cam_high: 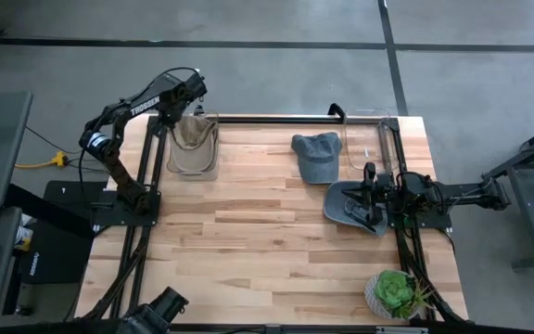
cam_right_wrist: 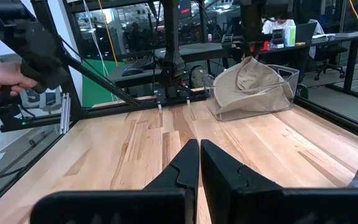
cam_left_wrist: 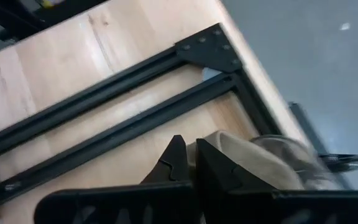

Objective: Pick & Place hat
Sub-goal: Put the bottom blue cap into the right transparent bin

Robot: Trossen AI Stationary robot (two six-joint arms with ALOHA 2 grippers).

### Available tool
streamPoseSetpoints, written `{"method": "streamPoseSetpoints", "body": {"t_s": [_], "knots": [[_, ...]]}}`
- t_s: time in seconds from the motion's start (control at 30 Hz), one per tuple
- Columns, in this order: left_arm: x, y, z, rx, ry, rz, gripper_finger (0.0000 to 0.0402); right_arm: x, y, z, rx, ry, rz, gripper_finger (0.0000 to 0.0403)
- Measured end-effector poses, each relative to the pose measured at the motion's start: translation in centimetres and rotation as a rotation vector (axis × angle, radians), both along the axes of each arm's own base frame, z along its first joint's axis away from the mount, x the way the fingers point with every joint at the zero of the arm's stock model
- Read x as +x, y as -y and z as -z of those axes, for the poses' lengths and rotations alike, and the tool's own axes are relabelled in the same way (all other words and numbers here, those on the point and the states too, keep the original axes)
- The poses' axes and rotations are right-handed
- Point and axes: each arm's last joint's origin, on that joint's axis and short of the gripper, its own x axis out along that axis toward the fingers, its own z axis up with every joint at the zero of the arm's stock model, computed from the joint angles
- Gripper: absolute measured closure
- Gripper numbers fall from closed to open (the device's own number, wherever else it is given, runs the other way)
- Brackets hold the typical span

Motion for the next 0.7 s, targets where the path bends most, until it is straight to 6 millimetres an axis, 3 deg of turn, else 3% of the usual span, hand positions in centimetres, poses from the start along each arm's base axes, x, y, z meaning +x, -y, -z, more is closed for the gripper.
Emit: {"method": "streamPoseSetpoints", "body": {"t_s": [0.43,0.7], "knots": [[2.6,-0.4,2.7,-0.069,-0.031,0.113,0.0401,0.0,0.0,0.0,0.0,0.0,0.0,0.0391],[2.8,0.1,2.0,-0.026,-0.072,0.134,0.0401,0.0,0.0,0.0,0.0,0.0,0.0,0.0391]]}}
